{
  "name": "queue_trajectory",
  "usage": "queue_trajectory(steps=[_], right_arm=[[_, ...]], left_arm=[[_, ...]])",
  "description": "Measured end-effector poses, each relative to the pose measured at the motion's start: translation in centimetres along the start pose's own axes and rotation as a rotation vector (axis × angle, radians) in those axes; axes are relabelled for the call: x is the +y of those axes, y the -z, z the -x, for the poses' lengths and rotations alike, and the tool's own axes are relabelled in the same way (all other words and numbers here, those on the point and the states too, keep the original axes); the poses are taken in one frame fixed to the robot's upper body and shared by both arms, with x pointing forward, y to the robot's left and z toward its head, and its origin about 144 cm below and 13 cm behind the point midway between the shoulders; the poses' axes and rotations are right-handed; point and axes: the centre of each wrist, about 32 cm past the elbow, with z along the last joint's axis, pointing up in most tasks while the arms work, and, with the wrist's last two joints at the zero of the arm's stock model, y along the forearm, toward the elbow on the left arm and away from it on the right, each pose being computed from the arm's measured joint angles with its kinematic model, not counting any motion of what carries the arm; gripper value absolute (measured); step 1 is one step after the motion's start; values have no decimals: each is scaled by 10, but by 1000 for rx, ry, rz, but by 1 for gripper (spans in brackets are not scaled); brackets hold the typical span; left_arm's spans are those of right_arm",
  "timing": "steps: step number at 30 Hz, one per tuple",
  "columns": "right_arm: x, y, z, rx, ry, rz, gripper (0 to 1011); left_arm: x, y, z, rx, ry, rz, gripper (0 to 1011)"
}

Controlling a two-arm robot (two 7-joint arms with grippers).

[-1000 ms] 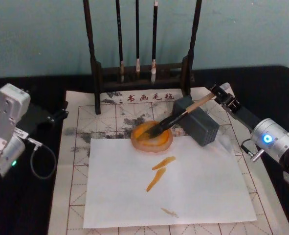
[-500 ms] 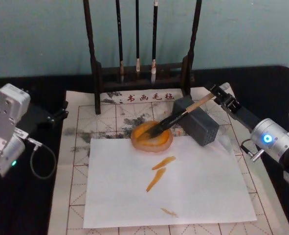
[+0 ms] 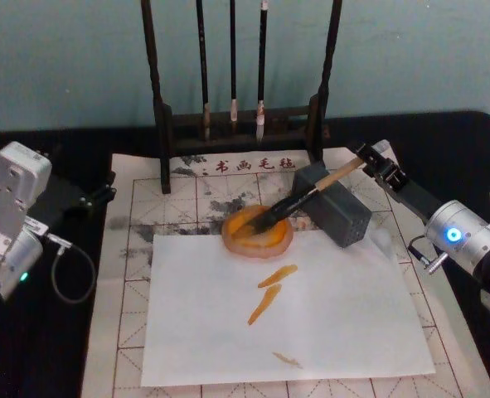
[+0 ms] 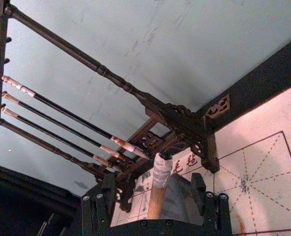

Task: Pick up the brush from the inkstone, write on the paper, then place the brush back to its original position.

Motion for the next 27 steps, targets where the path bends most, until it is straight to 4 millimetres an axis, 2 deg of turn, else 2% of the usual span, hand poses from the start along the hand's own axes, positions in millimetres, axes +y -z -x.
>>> queue_trajectory(steps=[7, 11, 18, 20, 21, 24, 25, 26, 27], right_arm=[[0, 0, 0, -1, 0, 0, 1000], [0, 0, 0, -1, 0, 0, 950], [0, 0, 0, -2, 0, 0, 778], [0, 0, 0, -2, 1, 0, 687], [0, 0, 0, -2, 0, 0, 687], [0, 0, 0, -2, 0, 0, 573], [0, 0, 0, -2, 1, 0, 573], [0, 0, 0, -2, 1, 0, 487], [0, 0, 0, -2, 1, 0, 463]], left_arm=[[0, 0, 0, 0, 0, 0, 1001], [0, 0, 0, 0, 0, 0, 1001], [0, 0, 0, 0, 0, 0, 1001], [0, 0, 0, 0, 0, 0, 1001], [0, 0, 0, 0, 0, 0, 1001], [0, 0, 0, 0, 0, 0, 1001], [0, 0, 0, 0, 0, 0, 1001], [0, 0, 0, 0, 0, 0, 1001], [0, 0, 0, 0, 0, 0, 1001]])
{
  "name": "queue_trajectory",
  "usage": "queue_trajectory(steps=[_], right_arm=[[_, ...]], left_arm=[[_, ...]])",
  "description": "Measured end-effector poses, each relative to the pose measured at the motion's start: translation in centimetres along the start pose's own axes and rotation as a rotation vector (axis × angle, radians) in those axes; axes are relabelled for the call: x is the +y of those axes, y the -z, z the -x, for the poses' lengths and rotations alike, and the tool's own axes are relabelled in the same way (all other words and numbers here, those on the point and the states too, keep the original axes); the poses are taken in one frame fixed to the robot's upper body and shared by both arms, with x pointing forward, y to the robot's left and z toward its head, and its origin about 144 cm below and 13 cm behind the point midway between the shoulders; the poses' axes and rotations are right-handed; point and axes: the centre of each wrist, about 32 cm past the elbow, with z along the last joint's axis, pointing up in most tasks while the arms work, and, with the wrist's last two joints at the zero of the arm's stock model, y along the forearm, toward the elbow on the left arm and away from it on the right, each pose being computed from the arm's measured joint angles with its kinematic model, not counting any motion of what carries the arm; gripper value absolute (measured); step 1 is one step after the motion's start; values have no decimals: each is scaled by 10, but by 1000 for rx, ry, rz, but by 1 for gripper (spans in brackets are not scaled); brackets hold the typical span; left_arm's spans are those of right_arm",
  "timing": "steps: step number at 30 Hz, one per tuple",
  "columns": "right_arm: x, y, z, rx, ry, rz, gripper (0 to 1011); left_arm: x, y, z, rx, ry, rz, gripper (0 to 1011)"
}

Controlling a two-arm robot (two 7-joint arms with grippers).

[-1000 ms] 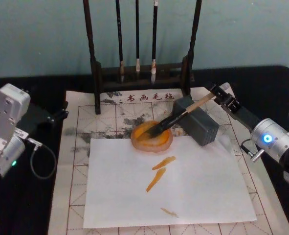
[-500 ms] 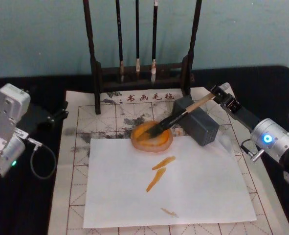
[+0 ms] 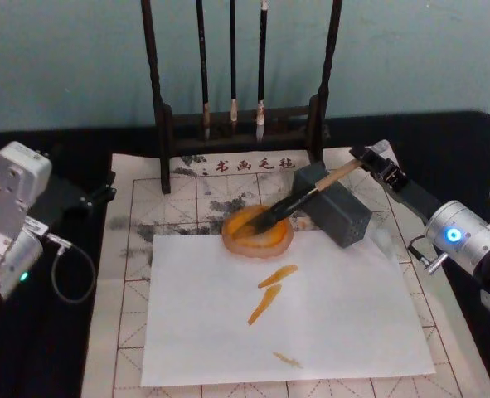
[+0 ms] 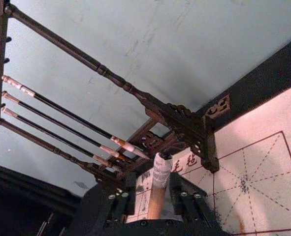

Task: Pick up the brush from the inkstone, write on the paper, then place the brush back to its original position.

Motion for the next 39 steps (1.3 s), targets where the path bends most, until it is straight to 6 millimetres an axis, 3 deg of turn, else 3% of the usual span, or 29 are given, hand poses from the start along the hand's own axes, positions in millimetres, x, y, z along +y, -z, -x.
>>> queue_trajectory(steps=[7, 11, 39], right_arm=[[0, 0, 0, 0, 0, 0, 246], [0, 0, 0, 0, 0, 0, 182], [-1, -2, 1, 23, -3, -5, 182]], left_arm=[[0, 0, 0, 0, 0, 0, 1001], [0, 0, 0, 0, 0, 0, 1001], [0, 0, 0, 0, 0, 0, 1001]])
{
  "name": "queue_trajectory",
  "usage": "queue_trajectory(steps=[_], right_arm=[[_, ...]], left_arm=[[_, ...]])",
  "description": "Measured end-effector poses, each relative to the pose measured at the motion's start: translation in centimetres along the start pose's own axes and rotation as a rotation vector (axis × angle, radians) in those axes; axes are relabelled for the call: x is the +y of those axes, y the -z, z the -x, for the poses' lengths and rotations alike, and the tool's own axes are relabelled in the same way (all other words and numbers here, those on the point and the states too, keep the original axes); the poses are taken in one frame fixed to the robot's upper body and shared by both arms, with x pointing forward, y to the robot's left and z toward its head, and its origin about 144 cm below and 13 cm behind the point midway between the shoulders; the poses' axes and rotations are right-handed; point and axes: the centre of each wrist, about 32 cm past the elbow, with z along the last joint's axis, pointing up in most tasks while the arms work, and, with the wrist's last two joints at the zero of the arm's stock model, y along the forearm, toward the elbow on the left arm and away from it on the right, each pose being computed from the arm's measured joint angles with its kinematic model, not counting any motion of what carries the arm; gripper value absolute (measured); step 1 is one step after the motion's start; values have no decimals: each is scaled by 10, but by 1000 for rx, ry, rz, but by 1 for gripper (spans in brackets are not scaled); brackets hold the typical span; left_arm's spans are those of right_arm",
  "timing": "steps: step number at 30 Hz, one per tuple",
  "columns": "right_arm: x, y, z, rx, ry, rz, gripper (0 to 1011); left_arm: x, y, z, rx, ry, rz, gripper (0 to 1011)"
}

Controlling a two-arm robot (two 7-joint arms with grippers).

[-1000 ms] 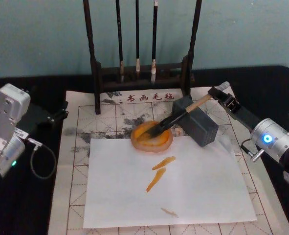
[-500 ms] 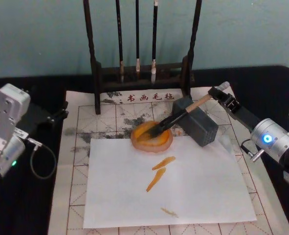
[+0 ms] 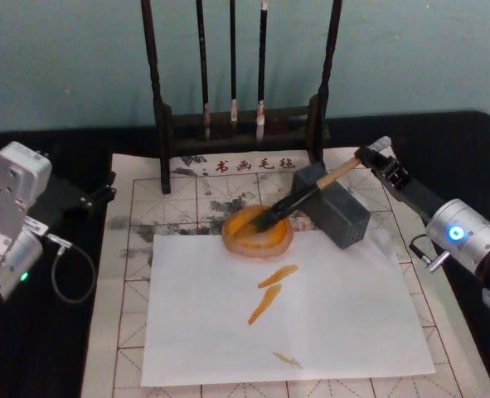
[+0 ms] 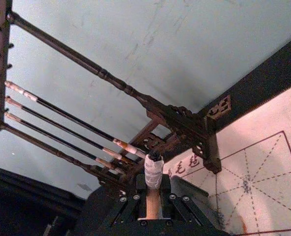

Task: Pick up the brush from the inkstone, write on the paper, then place the brush back to its original position.

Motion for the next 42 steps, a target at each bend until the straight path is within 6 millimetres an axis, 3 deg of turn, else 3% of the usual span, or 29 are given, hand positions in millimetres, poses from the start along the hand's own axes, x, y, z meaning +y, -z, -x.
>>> queue_trajectory(steps=[18, 42], right_arm=[[-6, -13, 13, 63, -52, -8, 181], [-17, -10, 17, 4, -129, 92, 182]], left_arm=[[0, 0, 0, 0, 0, 0, 1001], [0, 0, 0, 0, 0, 0, 1001]])
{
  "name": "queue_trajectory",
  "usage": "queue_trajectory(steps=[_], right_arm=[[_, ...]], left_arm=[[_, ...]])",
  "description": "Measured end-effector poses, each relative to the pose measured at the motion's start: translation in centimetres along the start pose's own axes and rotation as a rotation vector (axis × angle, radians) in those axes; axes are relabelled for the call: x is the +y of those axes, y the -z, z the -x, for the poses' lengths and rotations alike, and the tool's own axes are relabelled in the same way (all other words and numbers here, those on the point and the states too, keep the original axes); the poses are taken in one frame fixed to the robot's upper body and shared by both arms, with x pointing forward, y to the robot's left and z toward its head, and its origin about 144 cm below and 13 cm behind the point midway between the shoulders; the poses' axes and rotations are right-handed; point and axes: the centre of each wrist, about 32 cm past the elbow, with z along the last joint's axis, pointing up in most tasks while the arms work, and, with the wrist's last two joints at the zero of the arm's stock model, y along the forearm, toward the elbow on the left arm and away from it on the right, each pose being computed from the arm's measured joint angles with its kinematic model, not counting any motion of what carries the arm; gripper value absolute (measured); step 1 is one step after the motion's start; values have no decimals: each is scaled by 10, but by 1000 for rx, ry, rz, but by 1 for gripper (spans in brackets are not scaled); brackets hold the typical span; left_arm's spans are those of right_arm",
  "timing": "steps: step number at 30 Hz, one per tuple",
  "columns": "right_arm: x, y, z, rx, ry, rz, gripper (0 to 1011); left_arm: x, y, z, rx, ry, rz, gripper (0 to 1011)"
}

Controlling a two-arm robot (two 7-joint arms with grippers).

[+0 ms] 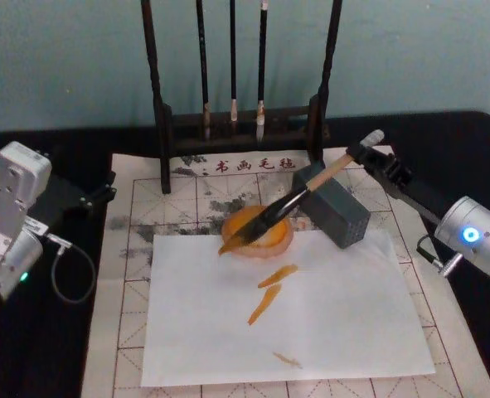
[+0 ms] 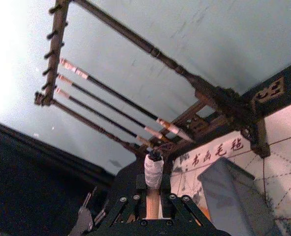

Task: Pick up the brush from the inkstone, write on the paper, then place the brush back to its original position.

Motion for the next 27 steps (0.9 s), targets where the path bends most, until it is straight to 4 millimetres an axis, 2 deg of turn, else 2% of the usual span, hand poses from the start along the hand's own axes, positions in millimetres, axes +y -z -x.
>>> queue_trajectory(steps=[27], right_arm=[[-15, -1, -6, -129, -55, 126, 181]], left_arm=[[0, 0, 0, 0, 0, 0, 1001]])
